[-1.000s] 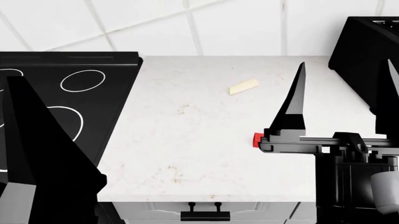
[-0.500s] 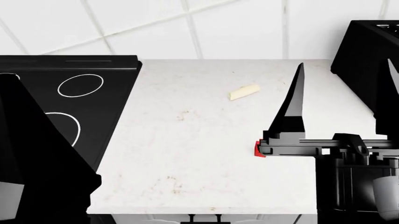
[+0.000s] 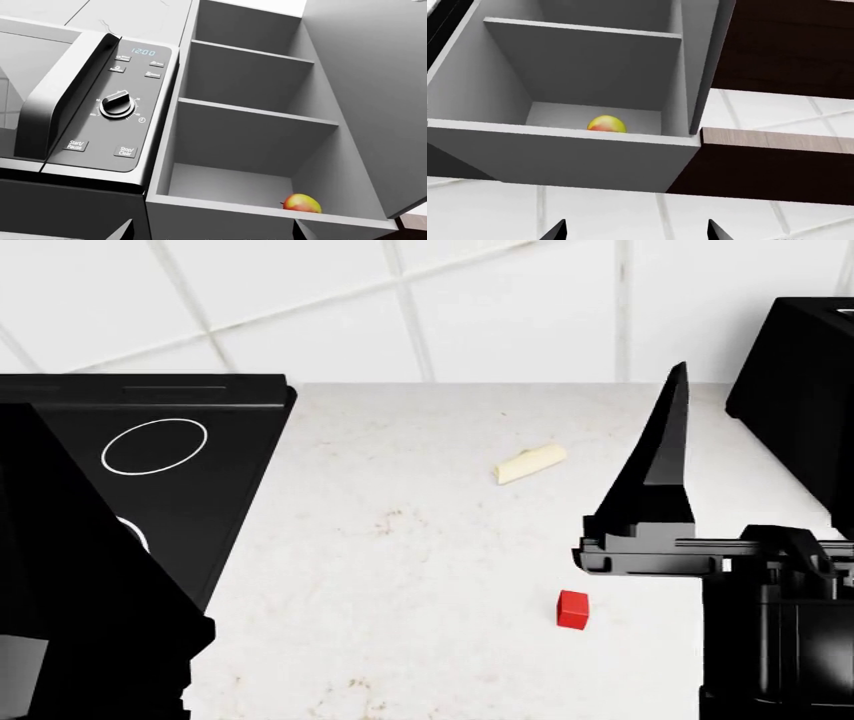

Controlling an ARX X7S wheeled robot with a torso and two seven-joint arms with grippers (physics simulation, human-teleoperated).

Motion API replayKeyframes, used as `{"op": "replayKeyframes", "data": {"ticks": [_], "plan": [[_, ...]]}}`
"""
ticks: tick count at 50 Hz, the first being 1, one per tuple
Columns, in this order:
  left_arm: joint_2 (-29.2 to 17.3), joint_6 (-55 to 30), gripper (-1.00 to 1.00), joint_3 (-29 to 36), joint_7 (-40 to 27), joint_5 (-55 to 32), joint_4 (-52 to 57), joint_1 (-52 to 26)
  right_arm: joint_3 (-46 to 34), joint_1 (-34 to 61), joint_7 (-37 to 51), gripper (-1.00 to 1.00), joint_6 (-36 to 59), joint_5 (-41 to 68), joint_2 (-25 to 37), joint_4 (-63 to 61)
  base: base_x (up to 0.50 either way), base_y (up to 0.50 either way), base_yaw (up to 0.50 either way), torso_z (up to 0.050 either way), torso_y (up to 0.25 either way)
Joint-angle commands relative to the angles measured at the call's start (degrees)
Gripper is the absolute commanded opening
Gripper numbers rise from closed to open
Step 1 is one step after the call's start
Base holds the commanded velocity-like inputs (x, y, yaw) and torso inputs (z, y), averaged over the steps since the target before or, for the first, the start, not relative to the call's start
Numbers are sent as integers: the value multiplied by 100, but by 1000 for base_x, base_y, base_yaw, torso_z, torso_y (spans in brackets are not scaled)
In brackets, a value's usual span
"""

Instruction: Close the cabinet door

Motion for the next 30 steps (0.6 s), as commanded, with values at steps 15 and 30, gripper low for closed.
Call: {"op": "replayKeyframes", "data": {"ticks": [15,30], "plan": [[-84,106,100,5,-24,-56,12,5,1950,-1946,3613,100,-3808,4242,4139,-250,0,0,0,0,0],[-43,103,100,68,17,-60,-47,-30,2061,-891,3607,100,-4100,6099,5198,186,0,0,0,0,0]]}}
